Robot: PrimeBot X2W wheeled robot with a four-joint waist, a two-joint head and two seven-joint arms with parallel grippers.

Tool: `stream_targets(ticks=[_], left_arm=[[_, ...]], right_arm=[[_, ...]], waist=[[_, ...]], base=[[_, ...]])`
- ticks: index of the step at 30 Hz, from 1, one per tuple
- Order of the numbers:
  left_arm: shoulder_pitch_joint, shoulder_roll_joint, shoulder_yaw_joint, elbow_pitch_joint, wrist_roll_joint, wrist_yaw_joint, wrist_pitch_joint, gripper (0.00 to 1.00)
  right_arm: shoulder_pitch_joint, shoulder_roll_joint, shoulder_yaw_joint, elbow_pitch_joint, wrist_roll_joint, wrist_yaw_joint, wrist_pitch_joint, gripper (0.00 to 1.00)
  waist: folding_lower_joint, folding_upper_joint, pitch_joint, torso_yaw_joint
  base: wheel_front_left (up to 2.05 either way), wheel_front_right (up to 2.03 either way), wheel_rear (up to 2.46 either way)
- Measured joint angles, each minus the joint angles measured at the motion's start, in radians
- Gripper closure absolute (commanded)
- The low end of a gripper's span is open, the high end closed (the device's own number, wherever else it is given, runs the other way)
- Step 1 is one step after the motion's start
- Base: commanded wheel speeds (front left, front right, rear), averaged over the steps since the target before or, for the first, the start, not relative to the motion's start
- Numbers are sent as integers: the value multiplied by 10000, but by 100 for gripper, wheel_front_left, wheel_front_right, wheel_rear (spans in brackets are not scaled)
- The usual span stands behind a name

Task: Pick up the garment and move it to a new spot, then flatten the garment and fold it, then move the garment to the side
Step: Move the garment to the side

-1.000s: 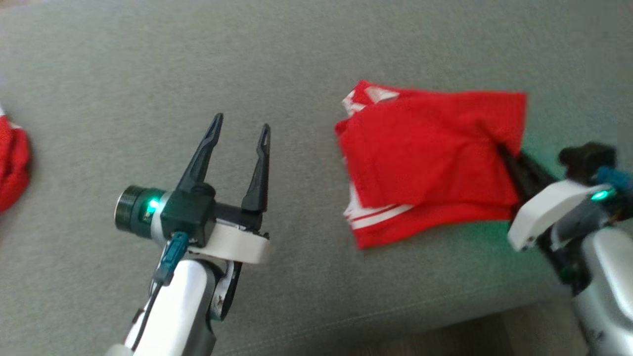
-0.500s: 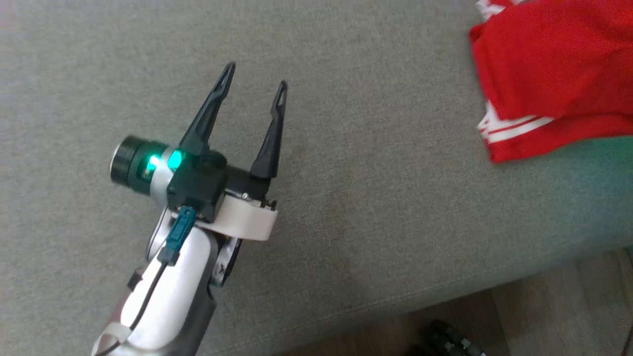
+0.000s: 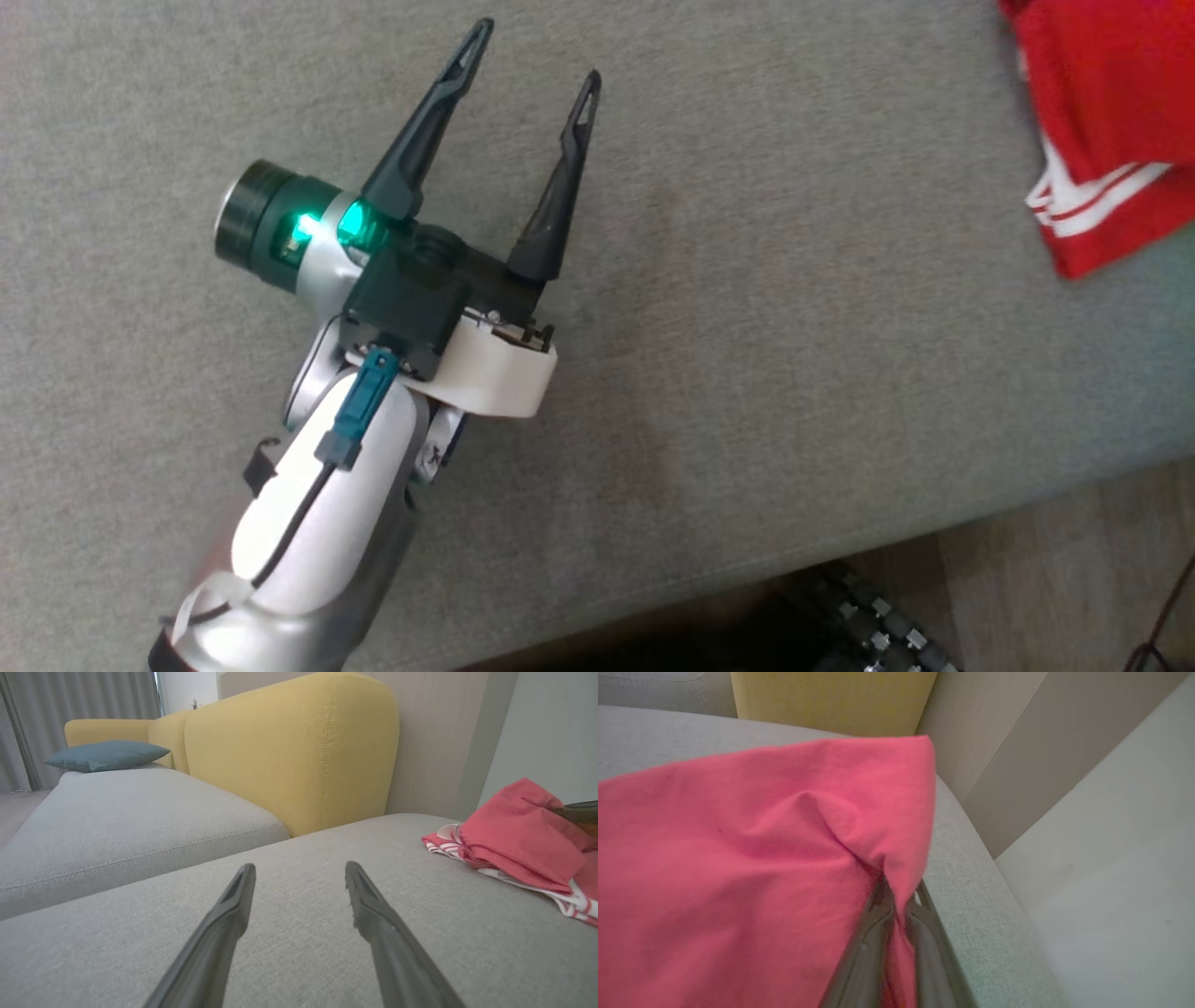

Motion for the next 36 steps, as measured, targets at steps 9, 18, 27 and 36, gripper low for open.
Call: stream_targets(ticks=[9, 18, 27, 36], left_arm=[[-19, 65, 63, 54, -4, 36, -31, 0], [347, 167, 330, 211, -255, 382, -48, 0], [1975, 255, 807, 249, -907, 1060, -115, 0], [2985, 290, 1384, 284, -1361, 1536, -117, 0]], right_arm=[[-299, 284, -593, 986, -876, 0, -583, 0], [621, 1279, -865, 190, -1348, 0, -2102, 0], [3895, 3346, -349, -3298, -1329, 0, -2385, 0], [5570, 4142, 270, -5889, -1335, 0, -1467, 0]], waist=[[0, 0, 62, 195], [0, 0, -955, 205], [0, 1, -2510, 609], [0, 1, -3393, 1648]], base=[[0, 0, 0], [0, 0, 0], [0, 0, 0], [0, 0, 0]])
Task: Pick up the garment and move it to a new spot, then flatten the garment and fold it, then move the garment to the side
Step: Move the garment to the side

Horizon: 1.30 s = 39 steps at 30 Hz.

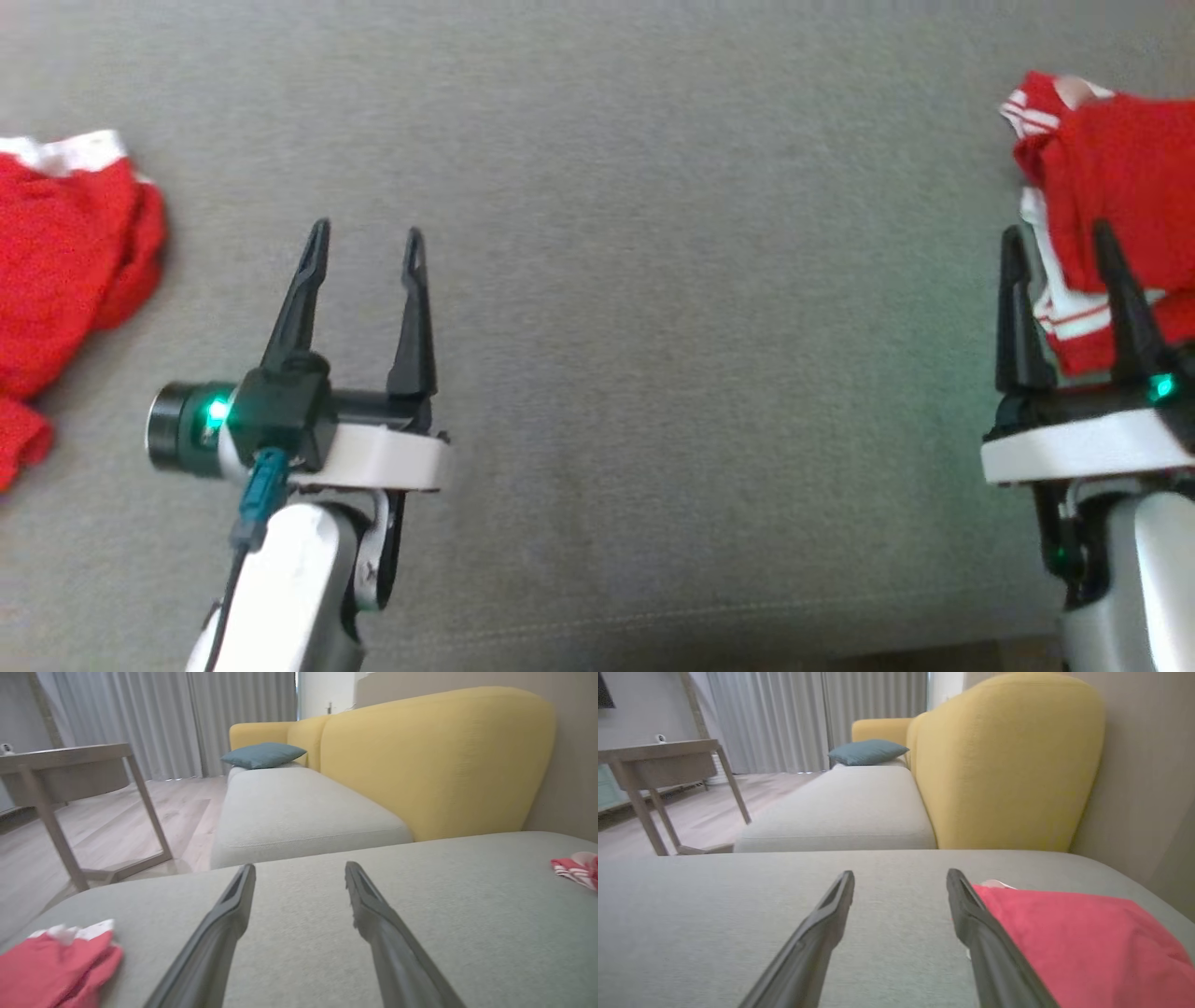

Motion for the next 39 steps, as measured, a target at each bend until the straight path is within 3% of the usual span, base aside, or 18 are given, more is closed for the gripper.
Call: stream_targets(ticks=[9, 39], left_arm=[[1070, 226, 393, 203, -357, 107, 0, 0], [2615, 537, 178, 525, -849, -31, 353, 0]], right_arm=[[1236, 412, 46, -1035, -12, 0, 577, 0], [3053, 656, 130, -1476, -96, 0, 1325, 0]], waist=[[0, 0, -894, 660], [0, 0, -2944, 617]], base=[[0, 0, 0], [0, 0, 0]])
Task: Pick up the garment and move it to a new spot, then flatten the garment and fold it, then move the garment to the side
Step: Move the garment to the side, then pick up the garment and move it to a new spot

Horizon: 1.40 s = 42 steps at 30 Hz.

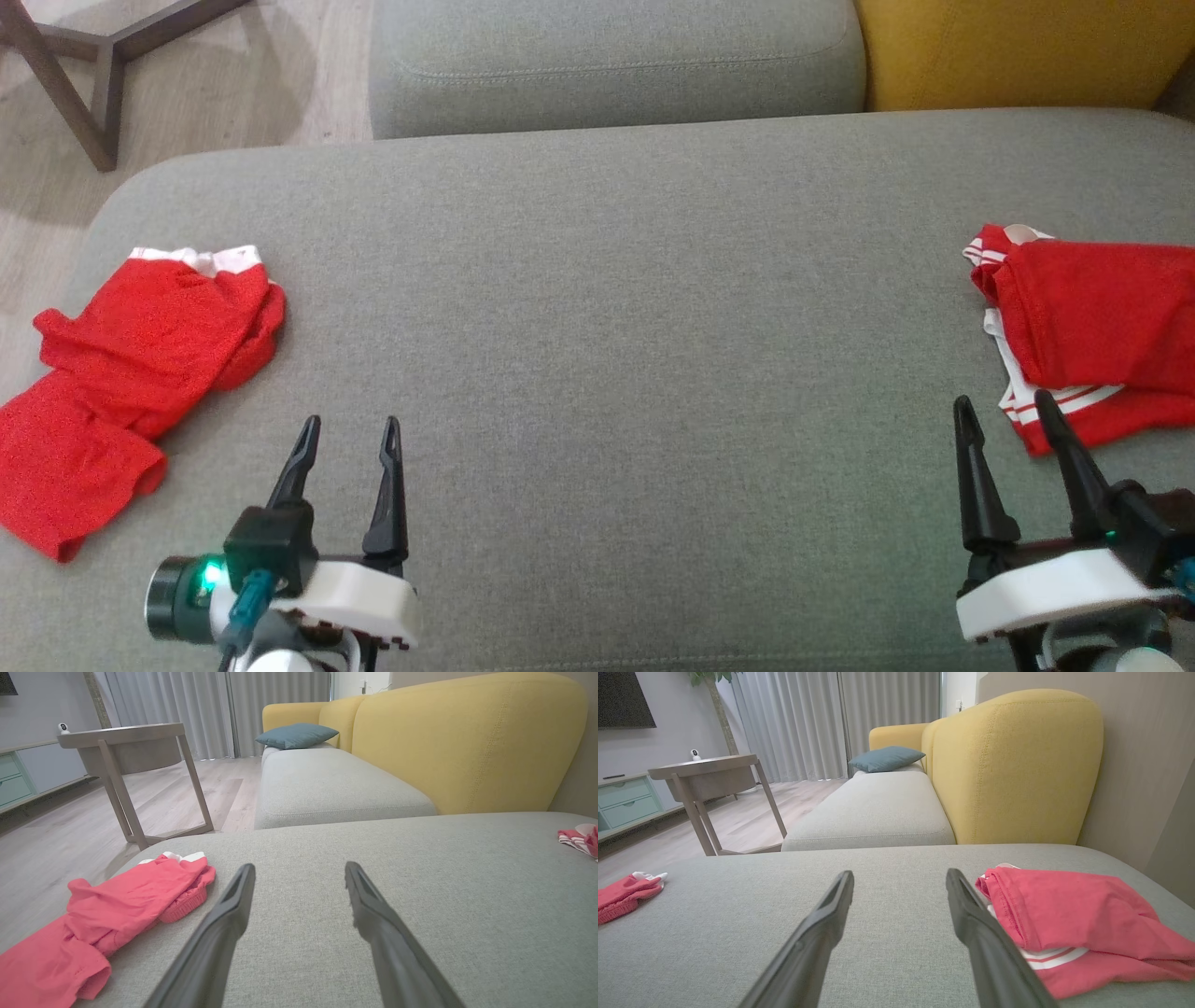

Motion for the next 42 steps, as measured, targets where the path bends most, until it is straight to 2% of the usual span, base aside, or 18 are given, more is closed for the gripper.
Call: stream_targets(ticks=[17, 27, 35, 39, 42], left_arm=[[1, 111, -138, -109, 0, 67, 100, 0], [-22, 132, -213, -109, -75, 104, 100, 0], [-395, 73, -242, -59, -105, 148, 52, 0], [-696, 21, -236, 12, -105, 136, -75, 0], [-844, -10, -194, 104, -105, 144, -161, 0]], right_arm=[[-1, 2, -2, -29, 44, 0, 71, 0], [-1, 4, -54, -84, 100, 0, 82, 0], [45, 6, -69, -362, 98, 0, 192, 0], [5, 8, 25, -660, -46, 0, 384, 0], [-98, 8, 56, -871, -180, 0, 527, 0]], waist=[[0, 0, 9, 0], [0, 0, 82, 221], [0, 0, 172, 1120], [0, 0, 277, 1821], [0, 0, 377, 2610]], base=[[0, 0, 0], [0, 0, 0], [0, 0, 0], [0, 0, 0], [0, 0, 0]])
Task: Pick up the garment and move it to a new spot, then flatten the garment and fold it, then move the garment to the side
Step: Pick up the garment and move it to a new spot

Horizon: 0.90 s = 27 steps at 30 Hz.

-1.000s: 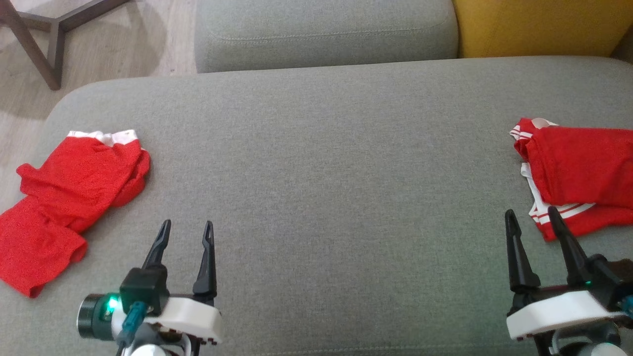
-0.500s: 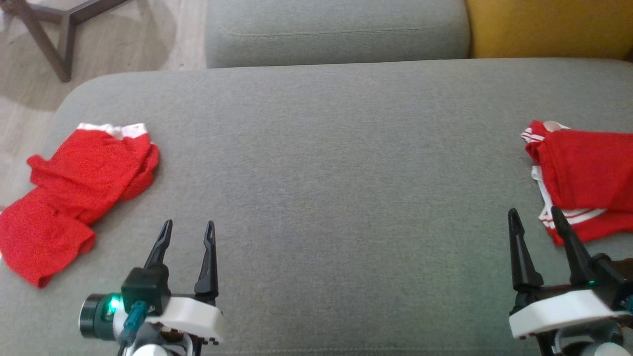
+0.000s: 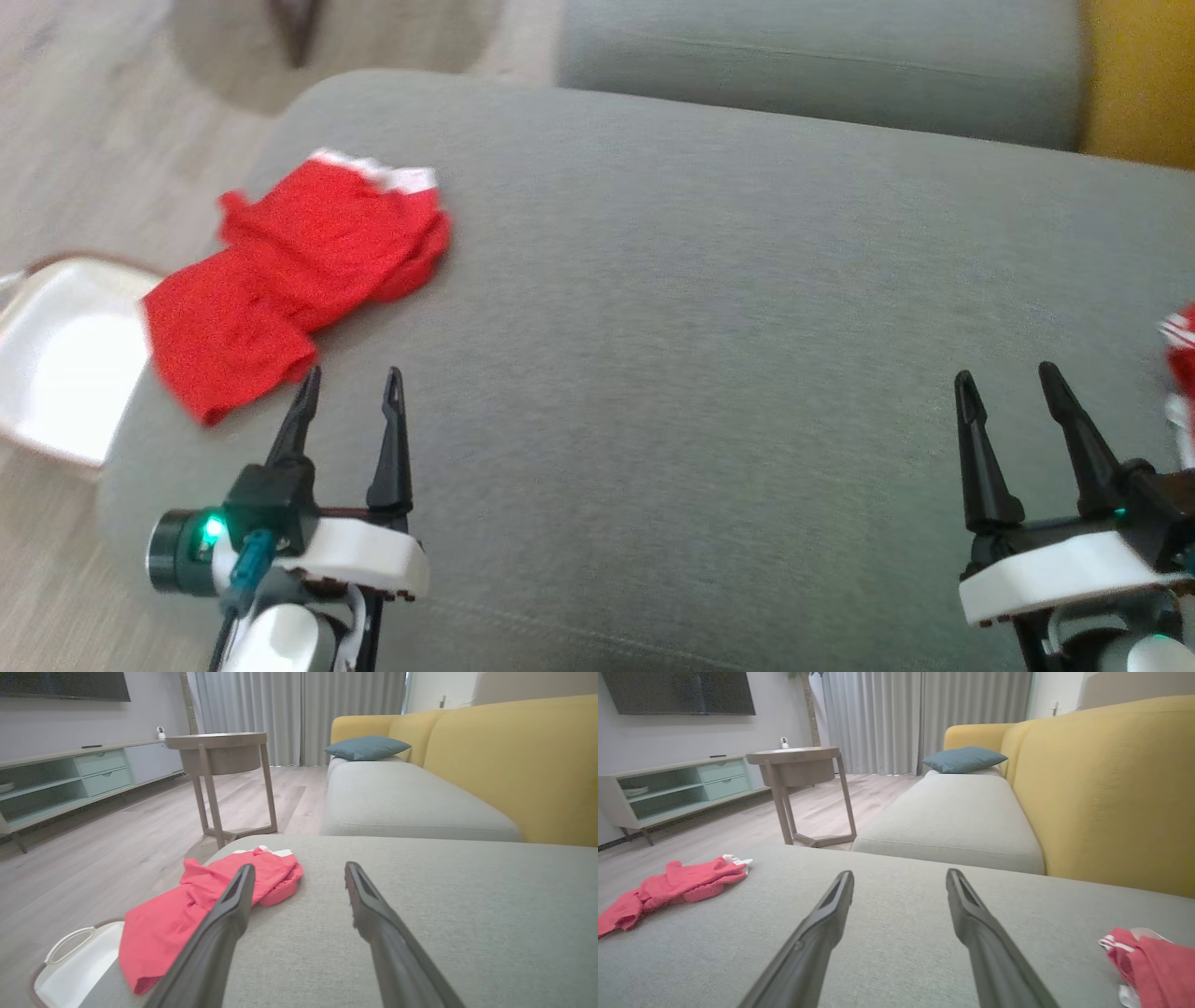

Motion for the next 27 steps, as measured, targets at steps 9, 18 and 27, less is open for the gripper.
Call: stream_targets(ticks=[9, 18, 27], left_arm=[[-52, 0, 288, 71, -86, -4, -107, 0], [-54, -27, 508, -163, -36, -10, -119, 0], [-830, -681, 932, -387, 115, -295, -121, 0]], right_arm=[[-23, 0, 144, -107, 0, 0, 171, 0], [-36, -2, 128, -297, -79, 0, 280, 0], [-987, -552, 182, -1018, -84, 0, 805, 0]], waist=[[0, 0, 104, 1390], [0, 0, 380, 2029], [0, 0, 1596, 1849]], base=[[0, 0, 0], [0, 0, 0], [0, 0, 0]])
